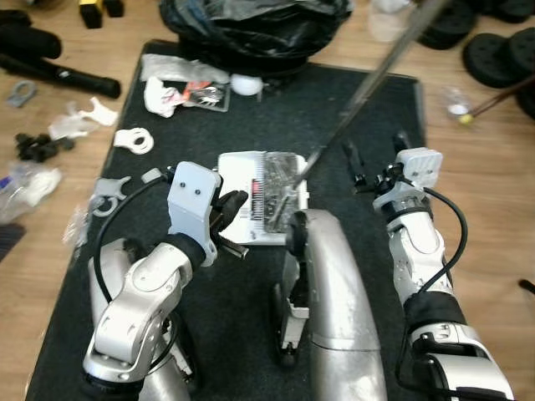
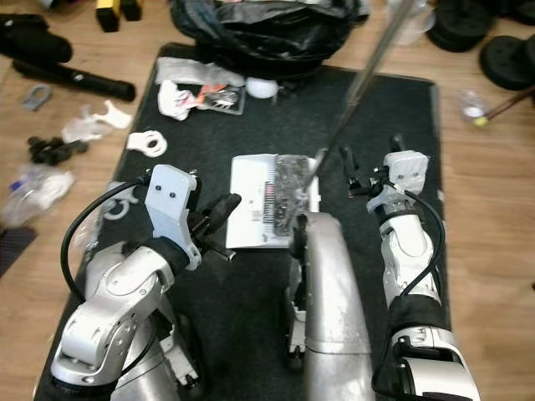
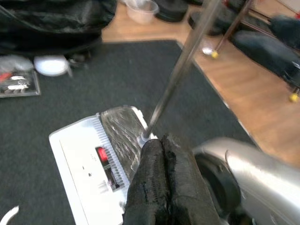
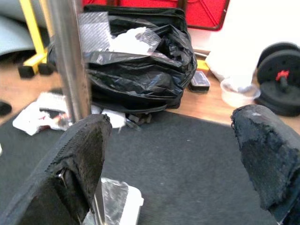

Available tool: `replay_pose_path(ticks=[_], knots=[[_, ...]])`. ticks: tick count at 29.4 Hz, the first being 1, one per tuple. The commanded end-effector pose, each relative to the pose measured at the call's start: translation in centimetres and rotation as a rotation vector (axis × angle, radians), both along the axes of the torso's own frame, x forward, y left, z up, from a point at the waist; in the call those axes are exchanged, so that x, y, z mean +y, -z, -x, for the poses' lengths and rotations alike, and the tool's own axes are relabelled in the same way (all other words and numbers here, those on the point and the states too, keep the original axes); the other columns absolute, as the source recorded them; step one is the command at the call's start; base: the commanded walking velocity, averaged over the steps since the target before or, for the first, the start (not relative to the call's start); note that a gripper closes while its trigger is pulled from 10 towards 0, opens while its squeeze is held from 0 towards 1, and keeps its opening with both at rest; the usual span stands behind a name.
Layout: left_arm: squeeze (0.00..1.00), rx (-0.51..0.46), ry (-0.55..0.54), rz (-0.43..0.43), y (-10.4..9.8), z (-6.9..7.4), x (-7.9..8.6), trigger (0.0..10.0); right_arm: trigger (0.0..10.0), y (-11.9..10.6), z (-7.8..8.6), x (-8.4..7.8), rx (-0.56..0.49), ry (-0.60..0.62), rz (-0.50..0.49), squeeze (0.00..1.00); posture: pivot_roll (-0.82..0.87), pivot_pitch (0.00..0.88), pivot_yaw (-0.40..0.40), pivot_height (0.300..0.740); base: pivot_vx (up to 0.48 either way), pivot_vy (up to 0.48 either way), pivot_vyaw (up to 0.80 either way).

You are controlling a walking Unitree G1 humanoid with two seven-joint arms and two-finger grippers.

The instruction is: Sweep floor

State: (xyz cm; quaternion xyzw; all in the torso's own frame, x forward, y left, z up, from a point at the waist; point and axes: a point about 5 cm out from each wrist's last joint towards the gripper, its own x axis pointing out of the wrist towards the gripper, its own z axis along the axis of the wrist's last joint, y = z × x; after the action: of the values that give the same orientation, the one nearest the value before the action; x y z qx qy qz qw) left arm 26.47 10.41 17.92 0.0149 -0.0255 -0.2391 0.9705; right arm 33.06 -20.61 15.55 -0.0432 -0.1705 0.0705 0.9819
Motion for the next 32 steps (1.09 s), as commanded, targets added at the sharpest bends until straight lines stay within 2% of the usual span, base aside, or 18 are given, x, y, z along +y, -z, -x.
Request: replay_pose_path(ticks=[1,3,5,8,11,19,20,21,22,23,24,26,27,32], knots=[[0.00,0.012,0.000,0.001,0.6,-0.2,-0.2,10.0,10.0,1.0,0.7,0.5,0.058,-0.009,0.038,0.00,-0.15,0.237,-0.144,0.395,0.000,0.000,0.00],[0.00,0.012,0.000,0.001,0.6,-0.2,-0.2,10.0,10.0,1.0,0.7,0.5,0.058,-0.009,0.038,0.00,-0.15,0.237,-0.144,0.395,0.000,0.000,0.00],[0.00,0.002,-0.031,0.011,0.8,-1.1,-0.2,10.0,10.0,1.3,1.5,1.2,0.093,-0.018,0.074,0.00,-0.17,0.183,-0.157,0.395,0.000,0.000,0.00],[0.00,0.000,-0.049,0.013,0.8,-1.6,-0.1,10.0,10.0,1.2,1.9,1.4,0.104,-0.043,0.076,0.00,-0.17,0.174,-0.158,0.395,0.000,0.000,0.00],[0.00,0.001,-0.108,0.023,1.1,-3.1,0.3,10.0,10.0,0.6,2.6,1.4,0.159,-0.119,0.027,0.00,-0.18,0.112,-0.166,0.400,0.000,0.000,0.00],[0.00,-0.001,-0.122,0.025,1.2,-3.5,0.4,10.0,10.0,0.3,3.1,1.7,0.165,-0.149,0.020,0.00,-0.18,0.104,-0.167,0.405,0.000,0.000,0.00],[0.00,-0.007,-0.145,0.022,1.4,-3.8,0.7,10.0,10.0,0.5,3.7,2.9,0.182,-0.198,0.018,0.00,-0.19,0.067,-0.171,0.410,0.000,0.000,0.00],[0.00,-0.007,-0.145,0.022,1.4,-3.8,0.7,10.0,10.0,0.5,3.7,2.9,0.182,-0.198,0.018,0.00,-0.19,0.067,-0.171,0.410,0.000,0.000,0.00],[0.00,0.008,-0.164,0.034,2.1,-3.6,0.8,10.0,10.0,0.9,4.4,4.3,0.193,-0.246,0.057,0.00,-0.20,0.008,-0.165,0.415,0.000,0.000,0.00],[0.00,0.074,-0.178,0.118,3.3,-2.8,0.9,10.0,10.0,1.5,5.0,5.0,0.209,-0.276,0.070,0.00,-0.20,0.000,-0.159,0.420,0.000,0.000,0.00],[0.00,0.074,-0.178,0.118,3.3,-2.8,0.9,10.0,10.0,1.5,5.0,5.0,0.209,-0.276,0.070,0.00,-0.20,0.000,-0.159,0.420,0.000,0.000,0.00],[0.00,0.132,-0.177,0.183,4.8,-1.5,0.6,10.0,10.0,2.2,5.9,5.4,0.241,-0.289,0.076,0.00,-0.20,0.000,-0.156,0.430,0.000,0.000,0.00],[0.00,0.159,-0.183,0.193,5.3,-1.2,0.8,10.0,10.0,2.4,6.1,5.3,0.241,-0.282,0.070,0.00,-0.19,0.000,-0.155,0.435,0.000,0.000,0.00],[0.00,0.176,-0.172,0.159,6.1,-1.0,0.9,10.0,10.0,2.5,6.1,5.2,0.244,-0.282,0.061,0.00,-0.19,0.000,-0.155,0.445,0.000,0.000,0.00]])
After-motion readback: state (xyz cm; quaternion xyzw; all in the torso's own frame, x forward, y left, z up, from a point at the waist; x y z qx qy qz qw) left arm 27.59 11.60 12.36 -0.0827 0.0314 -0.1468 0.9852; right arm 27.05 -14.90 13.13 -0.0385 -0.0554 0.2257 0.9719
